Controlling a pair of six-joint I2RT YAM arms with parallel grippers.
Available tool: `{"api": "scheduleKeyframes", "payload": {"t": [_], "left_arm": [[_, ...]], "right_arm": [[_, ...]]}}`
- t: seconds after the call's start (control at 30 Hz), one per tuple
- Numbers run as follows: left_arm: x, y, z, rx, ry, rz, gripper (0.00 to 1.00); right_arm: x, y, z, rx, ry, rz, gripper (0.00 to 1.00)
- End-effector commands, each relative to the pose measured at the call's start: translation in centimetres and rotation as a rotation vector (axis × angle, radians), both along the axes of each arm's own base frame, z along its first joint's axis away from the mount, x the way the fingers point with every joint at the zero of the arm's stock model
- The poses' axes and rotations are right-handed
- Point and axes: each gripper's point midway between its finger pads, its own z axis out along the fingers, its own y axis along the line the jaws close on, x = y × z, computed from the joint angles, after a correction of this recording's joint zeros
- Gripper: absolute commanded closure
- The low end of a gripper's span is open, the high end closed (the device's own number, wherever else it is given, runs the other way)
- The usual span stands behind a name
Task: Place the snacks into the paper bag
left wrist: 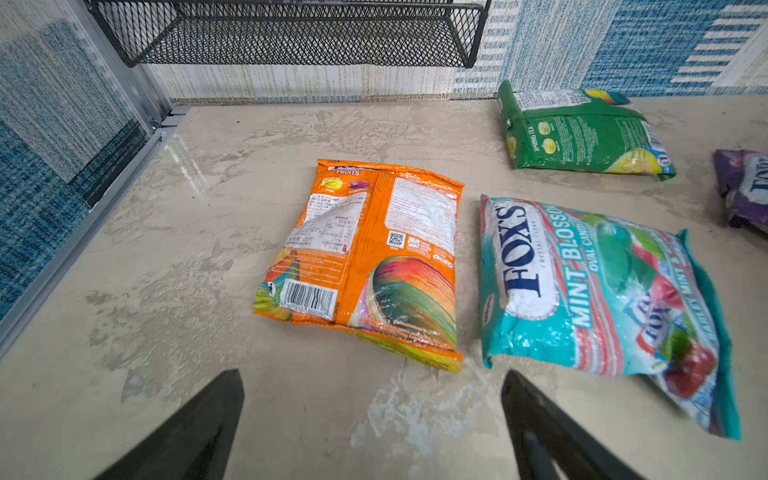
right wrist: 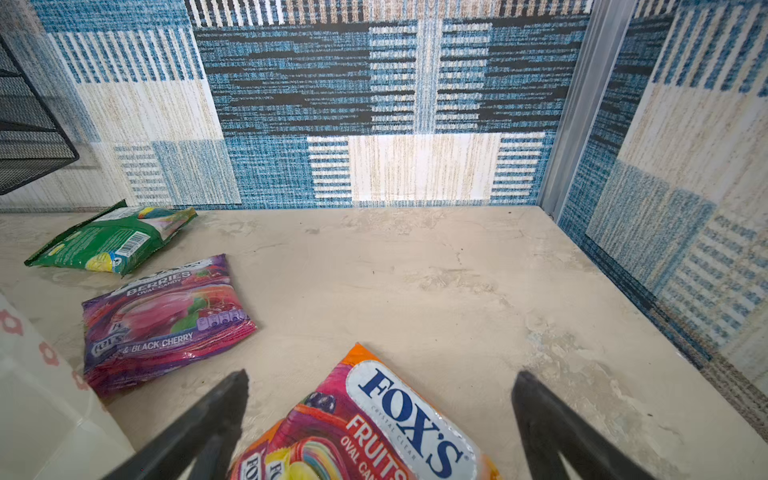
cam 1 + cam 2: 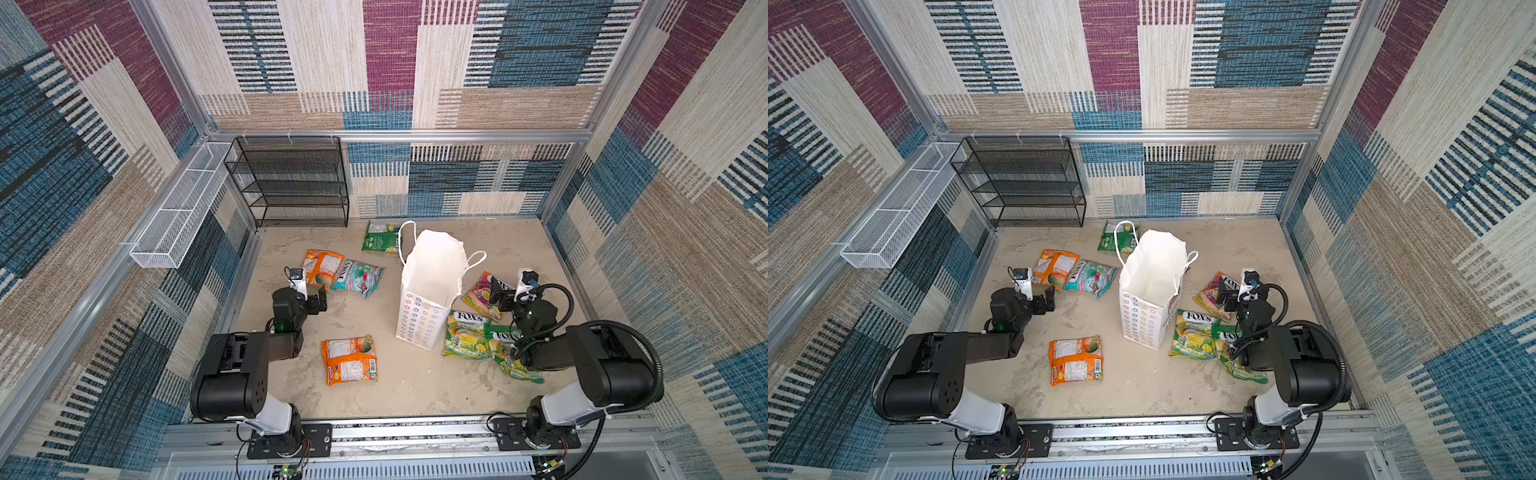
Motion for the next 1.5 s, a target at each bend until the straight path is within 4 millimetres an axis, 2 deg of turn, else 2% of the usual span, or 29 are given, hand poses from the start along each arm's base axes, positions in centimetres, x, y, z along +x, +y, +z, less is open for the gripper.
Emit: {"api": "scheduleKeyframes", "payload": {"t": [0.0,0.87,0.97,1.1,1.17,1.27,1.3,1.4,1.47], "left_arm": [[0.2,0.0,0.2,0.013,-0.008,-0.007,0.01],[0.4,0.3,0.1,-0.003,0.007,-0.003,0.01],[0.2,2.0,0.2,-0.004,-0.002,0.108,0.00],[0.2,2.3,0.2,-0.002,-0.003,0.122,0.00],[0.1,2.5,0.8,-0.002,-0.015,0.136,0.00],[-0.1,4.1,2.7,0.000,0.073,0.240,0.00],[-0.3,4.6,3.5,-0.017,0.101,0.282,0.00],[-2.4,5.8,5.7,-0.123,0.172,0.429,0.00],[-4.1,5.6,7.0,-0.244,0.221,0.497,0.00]], "right_arm": [[0.0,0.2,0.8,-0.008,-0.033,0.014,0.00],[0.0,0.3,0.7,-0.005,-0.030,0.017,0.00],[0.0,0.3,0.7,-0.006,-0.031,0.018,0.00],[0.0,0.3,0.8,-0.005,-0.031,0.019,0.00],[0.0,0.3,0.9,-0.004,-0.034,0.017,0.00],[0.0,-0.9,2.8,0.024,-0.040,-0.055,0.00],[0.4,-1.9,3.5,0.055,-0.007,-0.117,0.00],[0.4,-3.4,6.2,0.169,0.009,-0.216,0.00],[0.1,-4.7,7.7,0.266,0.026,-0.301,0.00]]}}
